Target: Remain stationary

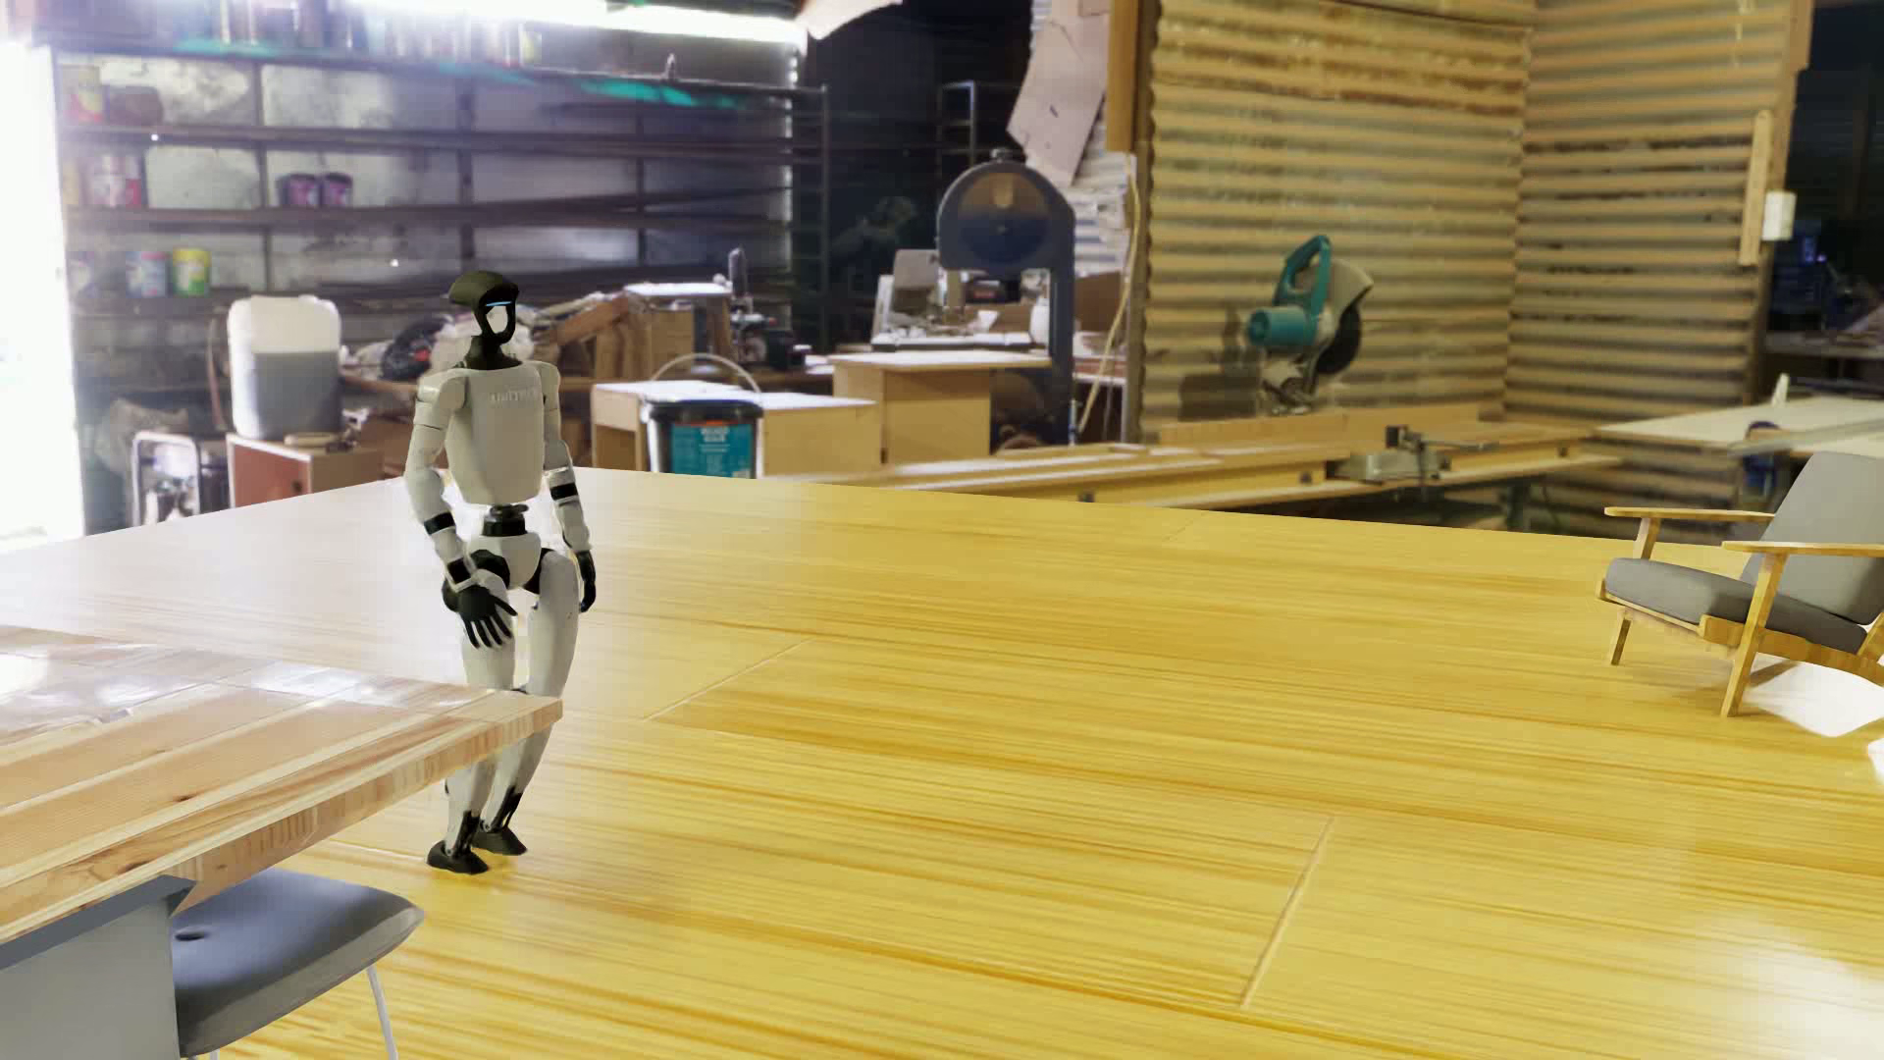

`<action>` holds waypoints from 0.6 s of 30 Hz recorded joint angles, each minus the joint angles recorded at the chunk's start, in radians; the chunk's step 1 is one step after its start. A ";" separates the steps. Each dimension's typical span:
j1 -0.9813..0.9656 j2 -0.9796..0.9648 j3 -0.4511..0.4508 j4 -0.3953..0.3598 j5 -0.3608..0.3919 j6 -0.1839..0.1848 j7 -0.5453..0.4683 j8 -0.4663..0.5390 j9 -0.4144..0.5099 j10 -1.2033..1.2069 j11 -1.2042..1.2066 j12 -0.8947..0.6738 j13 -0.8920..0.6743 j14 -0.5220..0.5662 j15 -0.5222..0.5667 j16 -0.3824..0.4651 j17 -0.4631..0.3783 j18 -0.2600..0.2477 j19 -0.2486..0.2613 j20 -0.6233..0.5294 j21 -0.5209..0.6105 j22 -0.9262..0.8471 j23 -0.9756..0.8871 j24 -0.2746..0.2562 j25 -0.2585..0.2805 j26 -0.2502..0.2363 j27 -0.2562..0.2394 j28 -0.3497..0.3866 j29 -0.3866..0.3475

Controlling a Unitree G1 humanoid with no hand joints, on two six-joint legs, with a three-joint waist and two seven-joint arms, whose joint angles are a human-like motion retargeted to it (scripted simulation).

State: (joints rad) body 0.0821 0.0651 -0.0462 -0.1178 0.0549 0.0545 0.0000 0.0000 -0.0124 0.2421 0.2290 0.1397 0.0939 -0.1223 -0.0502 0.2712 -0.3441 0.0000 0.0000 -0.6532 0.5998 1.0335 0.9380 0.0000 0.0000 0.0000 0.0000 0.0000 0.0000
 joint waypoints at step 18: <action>-0.003 -0.007 0.000 -0.001 -0.001 0.009 0.000 0.000 0.000 -0.003 0.000 -0.008 -0.006 0.000 -0.007 -0.004 0.003 0.000 0.000 -0.009 0.016 -0.002 0.005 0.000 0.000 0.000 0.000 0.000 0.000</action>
State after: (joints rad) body 0.0788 0.0578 -0.0461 -0.1188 0.0538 0.0635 0.0000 0.0000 -0.0122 0.2391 0.2288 0.1315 0.0883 -0.1222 -0.0572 0.2668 -0.3415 0.0000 0.0000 -0.6627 0.6161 1.0313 0.9434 0.0000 0.0000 0.0000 0.0000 0.0000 0.0000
